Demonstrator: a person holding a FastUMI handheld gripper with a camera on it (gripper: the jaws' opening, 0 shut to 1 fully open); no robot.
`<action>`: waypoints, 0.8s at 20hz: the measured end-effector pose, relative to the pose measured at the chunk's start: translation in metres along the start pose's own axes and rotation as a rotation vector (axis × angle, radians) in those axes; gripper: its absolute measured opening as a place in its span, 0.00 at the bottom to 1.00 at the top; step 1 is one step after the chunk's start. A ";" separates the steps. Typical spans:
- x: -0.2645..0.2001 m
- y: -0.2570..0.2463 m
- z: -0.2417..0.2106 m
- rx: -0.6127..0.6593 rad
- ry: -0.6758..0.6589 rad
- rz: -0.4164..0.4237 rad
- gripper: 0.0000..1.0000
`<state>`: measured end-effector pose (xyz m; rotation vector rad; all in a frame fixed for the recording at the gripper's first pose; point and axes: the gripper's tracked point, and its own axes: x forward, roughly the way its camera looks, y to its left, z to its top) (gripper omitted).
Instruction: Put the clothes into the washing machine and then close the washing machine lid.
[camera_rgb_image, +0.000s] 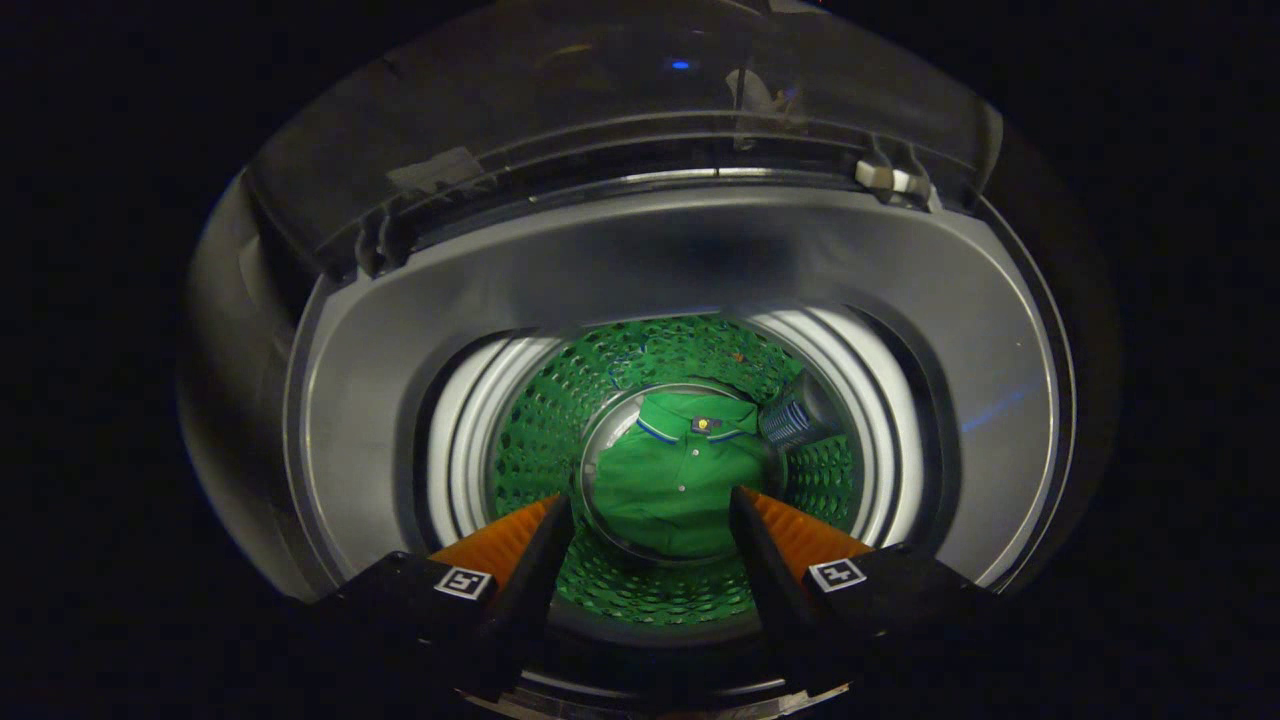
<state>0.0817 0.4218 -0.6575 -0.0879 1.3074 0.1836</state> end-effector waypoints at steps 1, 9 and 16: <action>-0.008 0.002 0.001 -0.011 -0.031 0.002 0.99; -0.096 0.023 0.033 -0.080 -0.273 0.038 0.99; -0.214 0.038 0.104 -0.163 -0.541 0.053 0.99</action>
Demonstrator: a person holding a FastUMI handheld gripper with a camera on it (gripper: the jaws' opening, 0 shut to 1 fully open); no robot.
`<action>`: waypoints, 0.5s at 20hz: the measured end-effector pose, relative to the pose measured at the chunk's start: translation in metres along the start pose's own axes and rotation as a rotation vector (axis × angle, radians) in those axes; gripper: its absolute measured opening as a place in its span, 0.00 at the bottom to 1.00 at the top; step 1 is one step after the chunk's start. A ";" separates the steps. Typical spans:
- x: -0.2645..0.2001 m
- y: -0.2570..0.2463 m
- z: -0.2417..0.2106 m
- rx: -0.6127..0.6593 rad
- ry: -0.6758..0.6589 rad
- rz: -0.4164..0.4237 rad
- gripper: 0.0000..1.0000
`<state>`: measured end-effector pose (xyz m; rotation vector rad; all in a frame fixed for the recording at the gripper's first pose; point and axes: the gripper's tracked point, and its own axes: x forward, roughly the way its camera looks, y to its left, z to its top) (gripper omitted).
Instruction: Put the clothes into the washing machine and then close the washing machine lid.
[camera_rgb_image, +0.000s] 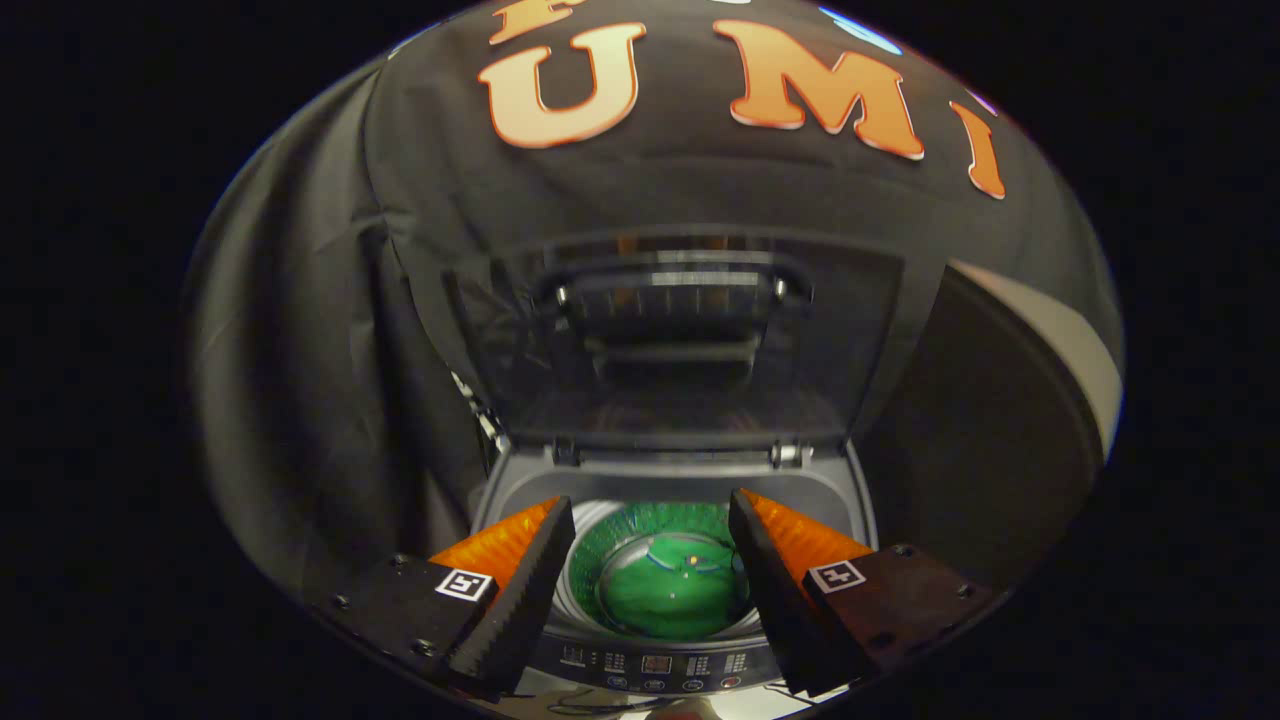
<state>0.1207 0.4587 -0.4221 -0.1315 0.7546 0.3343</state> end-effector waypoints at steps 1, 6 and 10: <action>-0.008 0.002 0.018 0.007 -0.035 0.006 0.99; -0.033 0.003 0.104 0.053 -0.175 0.037 0.99; -0.013 -0.015 0.161 0.028 -0.229 0.001 0.98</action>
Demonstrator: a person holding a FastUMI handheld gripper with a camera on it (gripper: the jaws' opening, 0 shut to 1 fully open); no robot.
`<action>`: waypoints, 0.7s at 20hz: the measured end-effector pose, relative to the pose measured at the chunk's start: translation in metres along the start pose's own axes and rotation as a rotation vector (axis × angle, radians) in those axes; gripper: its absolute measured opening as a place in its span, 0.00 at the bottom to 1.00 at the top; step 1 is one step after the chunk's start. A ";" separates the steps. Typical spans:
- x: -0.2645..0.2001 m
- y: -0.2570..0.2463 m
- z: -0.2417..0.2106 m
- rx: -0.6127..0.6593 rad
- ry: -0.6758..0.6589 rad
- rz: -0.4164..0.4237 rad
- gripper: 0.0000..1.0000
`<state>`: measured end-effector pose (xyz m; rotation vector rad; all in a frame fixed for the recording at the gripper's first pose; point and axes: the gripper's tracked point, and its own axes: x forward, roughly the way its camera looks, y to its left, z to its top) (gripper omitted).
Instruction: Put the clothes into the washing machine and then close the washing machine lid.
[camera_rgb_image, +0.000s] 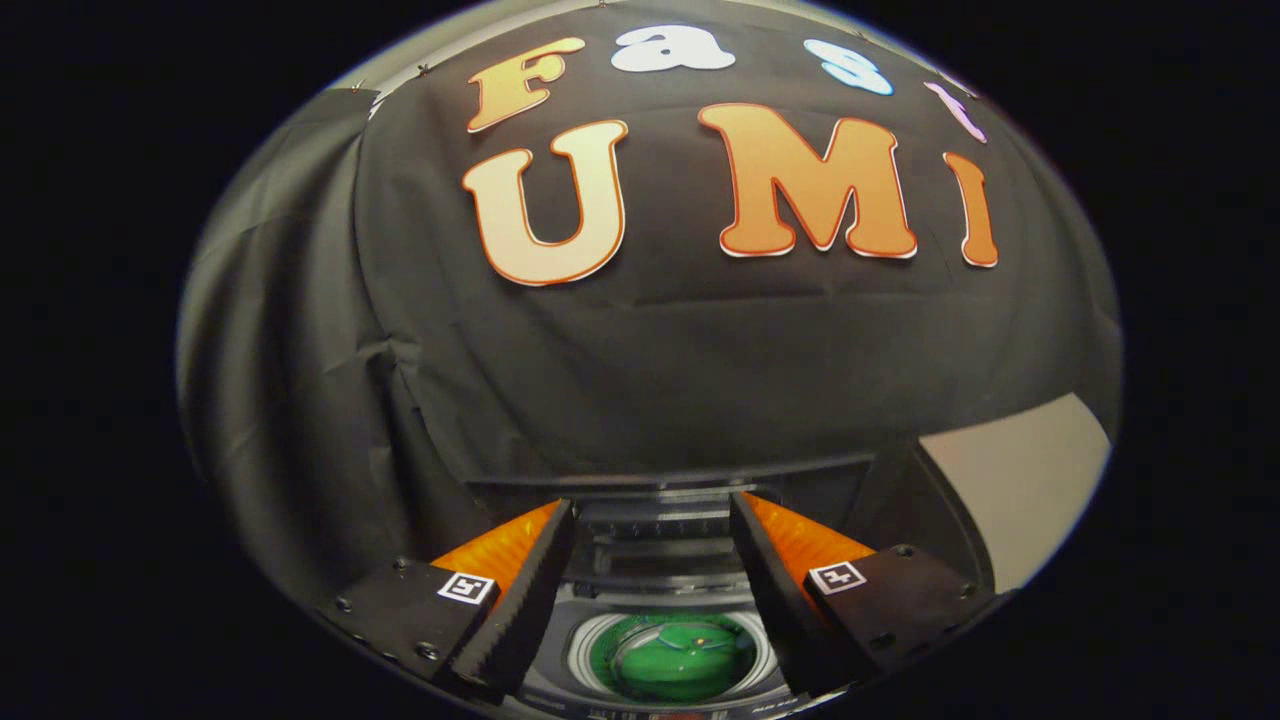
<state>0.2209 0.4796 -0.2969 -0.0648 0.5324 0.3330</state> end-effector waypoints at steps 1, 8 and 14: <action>0.011 -0.004 0.007 -0.001 -0.001 -0.005 0.98; 0.080 -0.022 0.007 0.019 0.057 -0.022 0.98; 0.107 -0.036 0.003 0.013 0.080 -0.034 0.99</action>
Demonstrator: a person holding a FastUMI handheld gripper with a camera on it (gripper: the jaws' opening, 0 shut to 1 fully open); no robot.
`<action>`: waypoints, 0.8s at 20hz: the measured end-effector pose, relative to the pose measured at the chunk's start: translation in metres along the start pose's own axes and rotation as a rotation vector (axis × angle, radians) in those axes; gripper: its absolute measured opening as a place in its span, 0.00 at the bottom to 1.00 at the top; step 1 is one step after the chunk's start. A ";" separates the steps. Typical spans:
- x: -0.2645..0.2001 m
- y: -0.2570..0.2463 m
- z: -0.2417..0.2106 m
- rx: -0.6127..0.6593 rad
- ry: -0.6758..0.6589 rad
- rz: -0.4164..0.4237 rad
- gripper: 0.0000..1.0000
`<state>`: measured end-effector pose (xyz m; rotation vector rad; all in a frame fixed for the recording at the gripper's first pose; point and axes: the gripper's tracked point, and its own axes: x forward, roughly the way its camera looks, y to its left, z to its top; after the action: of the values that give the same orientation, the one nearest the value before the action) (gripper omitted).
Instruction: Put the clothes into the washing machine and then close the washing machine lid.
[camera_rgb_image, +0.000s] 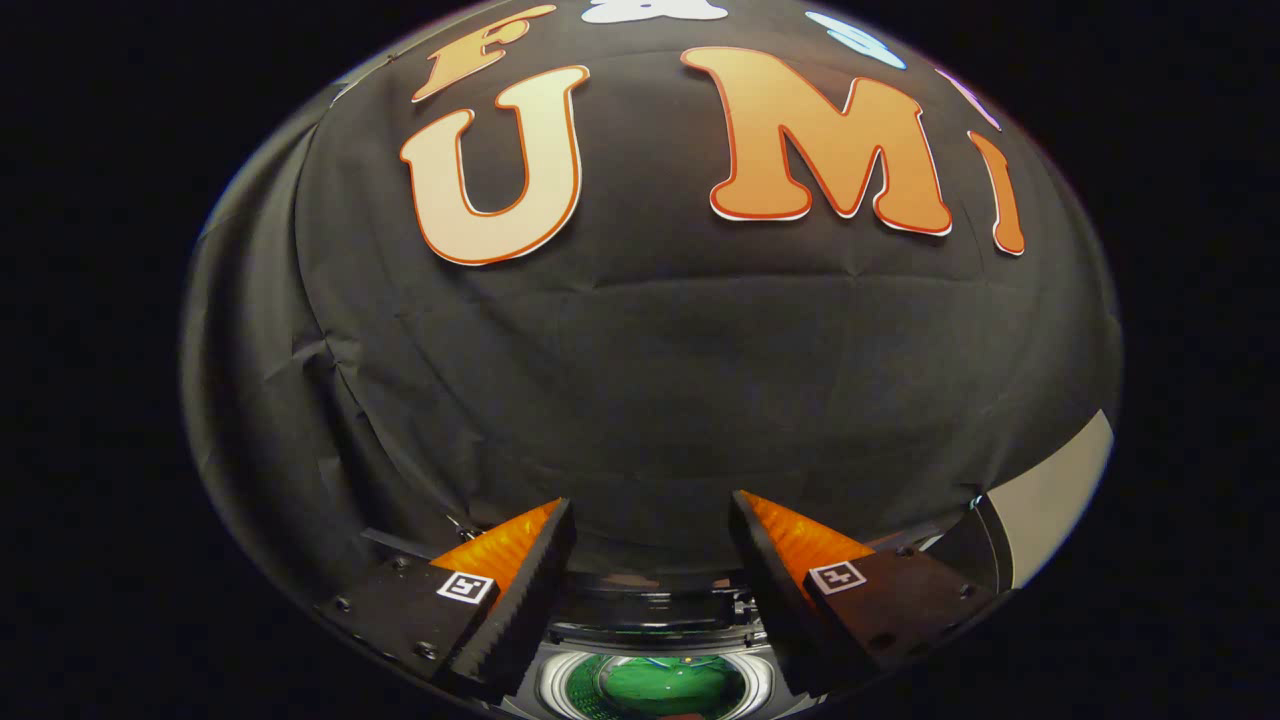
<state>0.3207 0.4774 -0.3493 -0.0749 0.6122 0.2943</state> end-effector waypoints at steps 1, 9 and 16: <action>0.005 0.000 0.000 -0.004 -0.003 -0.001 0.99; 0.025 -0.003 -0.012 -0.074 0.014 -0.015 0.99; 0.017 -0.002 -0.017 -0.049 -0.015 -0.007 0.99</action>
<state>0.3251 0.4773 -0.3728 -0.1222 0.5902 0.3032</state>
